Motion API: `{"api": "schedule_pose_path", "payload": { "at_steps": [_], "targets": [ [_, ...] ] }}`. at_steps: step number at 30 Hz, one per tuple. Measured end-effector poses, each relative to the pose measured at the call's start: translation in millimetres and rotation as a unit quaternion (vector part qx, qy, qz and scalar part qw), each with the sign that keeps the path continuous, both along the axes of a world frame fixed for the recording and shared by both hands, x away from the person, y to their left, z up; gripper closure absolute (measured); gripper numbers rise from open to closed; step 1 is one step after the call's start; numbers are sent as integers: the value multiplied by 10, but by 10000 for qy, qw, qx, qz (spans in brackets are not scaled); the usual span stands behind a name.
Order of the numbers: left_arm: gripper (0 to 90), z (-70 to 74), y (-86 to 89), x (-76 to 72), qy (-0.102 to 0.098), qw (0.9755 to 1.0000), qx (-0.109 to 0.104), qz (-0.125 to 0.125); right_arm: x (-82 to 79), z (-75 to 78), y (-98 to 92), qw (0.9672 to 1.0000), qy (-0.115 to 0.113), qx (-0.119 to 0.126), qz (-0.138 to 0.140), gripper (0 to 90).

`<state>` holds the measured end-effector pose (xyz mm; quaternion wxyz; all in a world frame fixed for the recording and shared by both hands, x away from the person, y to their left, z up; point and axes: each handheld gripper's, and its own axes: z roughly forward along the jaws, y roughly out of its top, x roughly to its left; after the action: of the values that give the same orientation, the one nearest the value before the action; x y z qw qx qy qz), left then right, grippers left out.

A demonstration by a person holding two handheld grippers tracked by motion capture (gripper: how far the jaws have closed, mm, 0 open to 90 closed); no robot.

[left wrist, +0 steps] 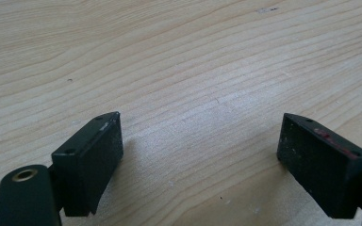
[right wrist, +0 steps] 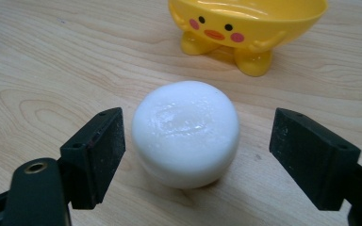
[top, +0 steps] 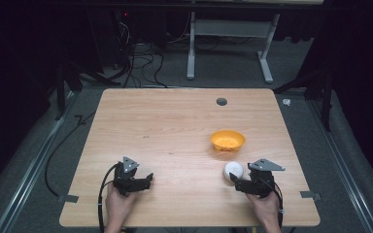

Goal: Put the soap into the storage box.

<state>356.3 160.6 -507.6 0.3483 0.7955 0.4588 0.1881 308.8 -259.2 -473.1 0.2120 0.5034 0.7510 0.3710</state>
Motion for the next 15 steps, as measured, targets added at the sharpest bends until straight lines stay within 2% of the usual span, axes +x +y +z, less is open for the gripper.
{"api": "schedule_pose_path", "payload": {
  "at_steps": [2, 9, 15],
  "targets": [
    [153, 0, 0, 0, 1, 10000, 0, 0, 22, -6, 32, 10000, 82, -35, 16, 176],
    [153, 0, 0, 0, 0, 10000, 0, -2, 110, -39, 119, 9996, 159, -222, 103, 157],
    [153, 0, 1, 0, 1, 10000, -1, -2, 167, -95, 166, 9990, 294, -329, 75, 155]
  ]
}}
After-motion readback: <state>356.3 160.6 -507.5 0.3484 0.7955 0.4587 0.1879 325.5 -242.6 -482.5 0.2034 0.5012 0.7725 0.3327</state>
